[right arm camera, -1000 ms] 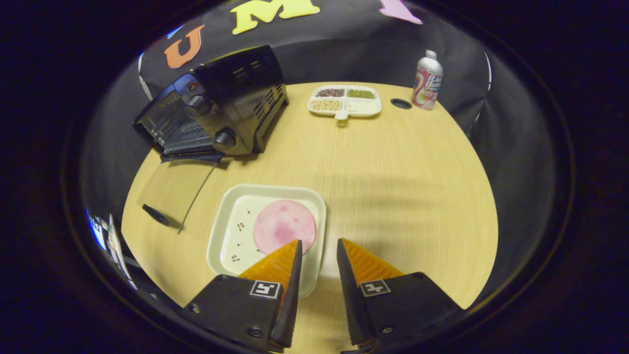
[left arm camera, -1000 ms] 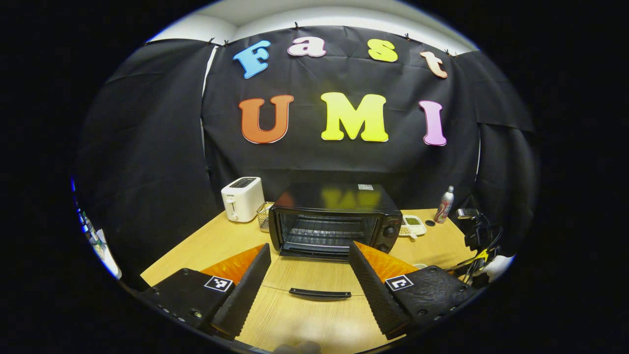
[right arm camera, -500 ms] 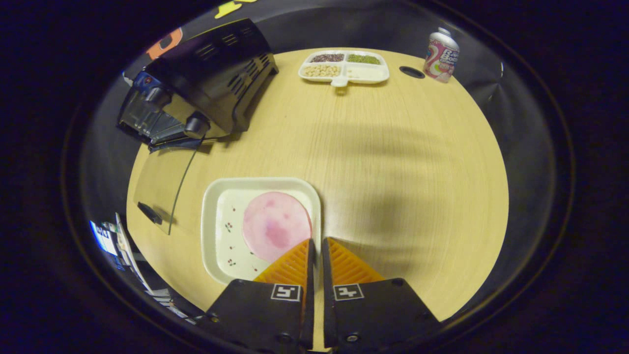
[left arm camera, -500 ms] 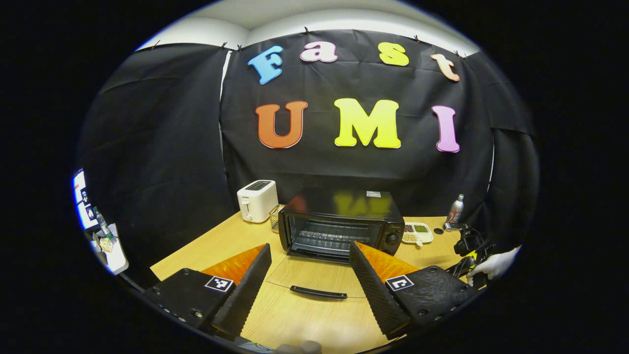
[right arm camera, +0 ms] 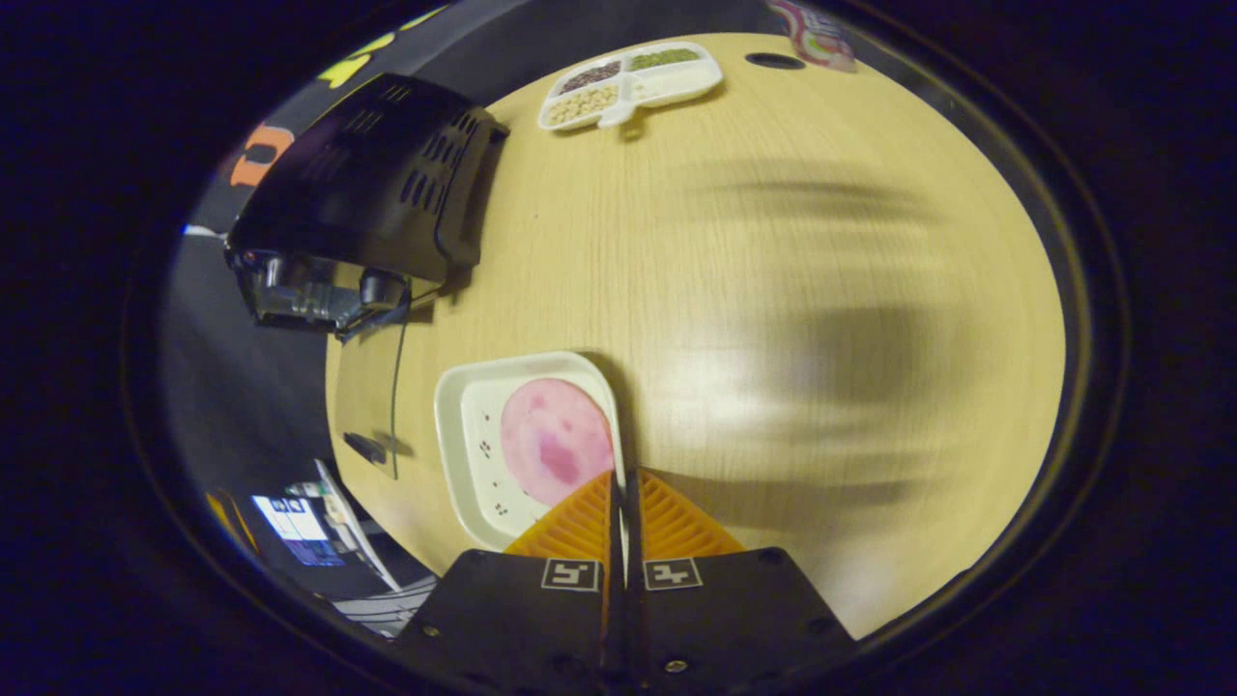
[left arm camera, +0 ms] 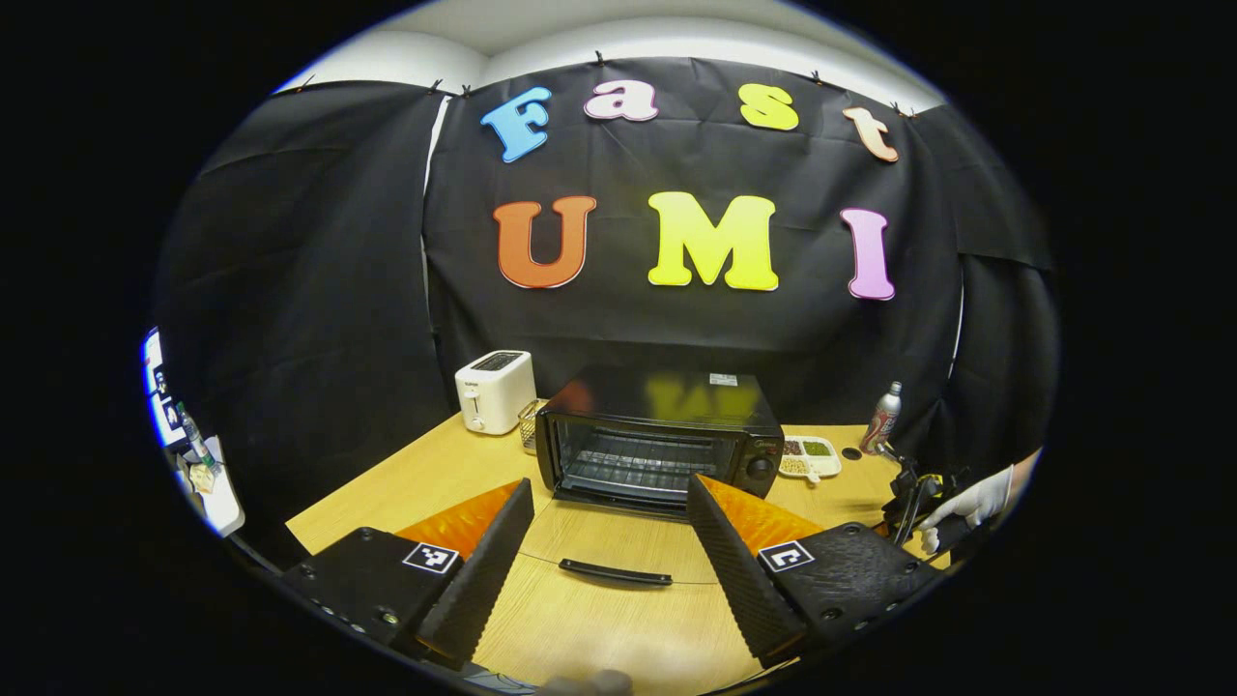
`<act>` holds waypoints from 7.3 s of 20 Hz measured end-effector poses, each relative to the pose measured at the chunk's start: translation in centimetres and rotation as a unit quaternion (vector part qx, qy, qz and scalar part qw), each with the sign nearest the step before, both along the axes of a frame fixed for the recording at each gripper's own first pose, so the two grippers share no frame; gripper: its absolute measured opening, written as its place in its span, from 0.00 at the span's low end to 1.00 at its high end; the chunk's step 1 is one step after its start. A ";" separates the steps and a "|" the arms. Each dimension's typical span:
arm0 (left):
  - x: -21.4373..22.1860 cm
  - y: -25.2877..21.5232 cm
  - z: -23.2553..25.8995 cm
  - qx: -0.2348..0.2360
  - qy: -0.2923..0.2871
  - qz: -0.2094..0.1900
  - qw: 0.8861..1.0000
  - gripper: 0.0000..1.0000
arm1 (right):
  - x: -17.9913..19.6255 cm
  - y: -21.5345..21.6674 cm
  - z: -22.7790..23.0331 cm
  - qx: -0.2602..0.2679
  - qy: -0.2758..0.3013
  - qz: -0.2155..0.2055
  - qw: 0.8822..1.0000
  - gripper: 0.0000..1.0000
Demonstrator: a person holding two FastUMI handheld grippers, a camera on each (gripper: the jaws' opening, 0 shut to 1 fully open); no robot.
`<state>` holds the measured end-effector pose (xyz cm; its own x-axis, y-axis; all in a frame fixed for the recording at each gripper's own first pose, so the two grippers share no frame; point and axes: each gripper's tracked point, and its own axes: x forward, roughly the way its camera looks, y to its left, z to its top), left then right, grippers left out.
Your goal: Open the electric oven with the left hand, put the food in, and close the electric oven.
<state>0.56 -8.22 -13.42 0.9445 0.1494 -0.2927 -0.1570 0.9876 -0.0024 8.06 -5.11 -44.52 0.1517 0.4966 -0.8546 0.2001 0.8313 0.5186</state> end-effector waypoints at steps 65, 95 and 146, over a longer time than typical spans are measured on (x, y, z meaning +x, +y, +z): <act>1.4 14.0 3.2 0.027 0.006 -0.068 0.997 0.97 | 15.6 28.5 12.2 0.147 -0.261 -0.396 0.868 0.64; 3.0 6.4 -6.7 -0.005 0.003 -0.150 0.989 0.97 | -6.5 7.7 28.1 -0.275 -0.483 -0.120 0.823 0.96; 14.5 0.1 -13.7 -0.018 0.083 -0.168 0.982 0.98 | -8.0 1.1 31.6 -0.284 -0.464 -0.186 0.818 0.96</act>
